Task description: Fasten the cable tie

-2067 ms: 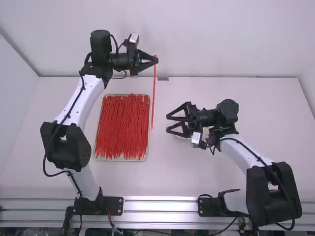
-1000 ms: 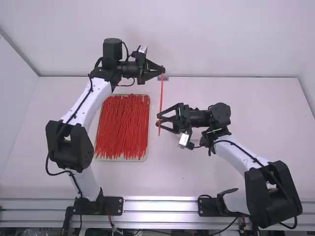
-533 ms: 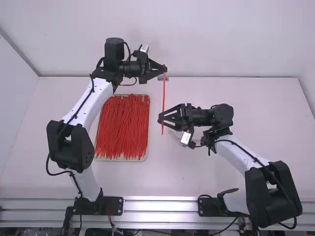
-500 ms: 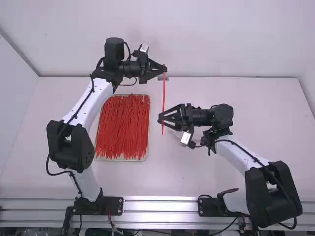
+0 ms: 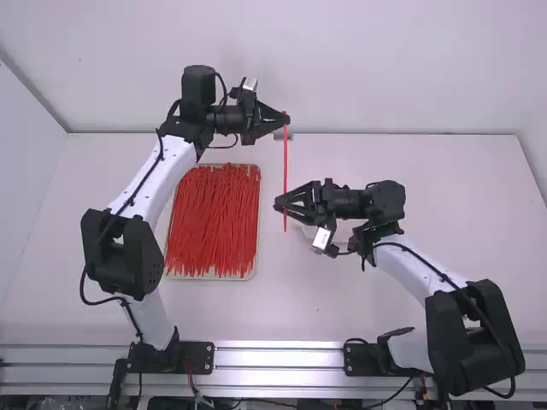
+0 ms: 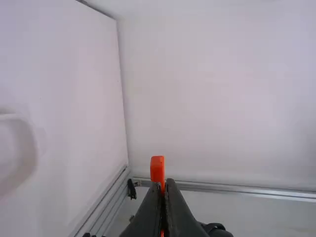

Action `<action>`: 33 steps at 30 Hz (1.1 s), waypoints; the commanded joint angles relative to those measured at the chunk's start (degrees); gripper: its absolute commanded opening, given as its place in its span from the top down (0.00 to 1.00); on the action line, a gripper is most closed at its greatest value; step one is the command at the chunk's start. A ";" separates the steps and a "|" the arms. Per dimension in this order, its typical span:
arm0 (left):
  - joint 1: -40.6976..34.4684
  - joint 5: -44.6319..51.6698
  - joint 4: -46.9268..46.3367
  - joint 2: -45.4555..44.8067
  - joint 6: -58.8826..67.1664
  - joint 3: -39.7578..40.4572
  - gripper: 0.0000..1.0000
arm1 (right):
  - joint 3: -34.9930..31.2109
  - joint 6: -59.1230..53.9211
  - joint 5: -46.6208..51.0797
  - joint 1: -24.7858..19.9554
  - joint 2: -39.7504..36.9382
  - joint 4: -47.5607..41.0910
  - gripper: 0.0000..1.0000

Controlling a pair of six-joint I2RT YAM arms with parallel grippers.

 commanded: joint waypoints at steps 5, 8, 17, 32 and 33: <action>0.02 1.49 0.17 -0.31 0.87 -0.44 0.98 | 0.09 0.72 1.81 0.04 0.02 0.22 0.73; 0.00 2.05 0.22 -0.31 1.05 -0.44 0.98 | 0.09 0.76 1.79 -0.44 0.02 0.22 0.73; 0.37 4.09 1.40 -0.31 2.40 -0.44 0.98 | 0.09 1.18 1.62 -0.66 0.02 0.04 0.76; 0.33 3.87 1.38 -0.31 2.97 -0.44 0.98 | 0.09 1.16 1.79 -0.70 0.02 -1.40 1.00; 0.33 3.87 1.38 -0.31 2.97 -0.44 0.98 | 0.09 1.18 1.79 -0.70 0.02 -1.40 1.00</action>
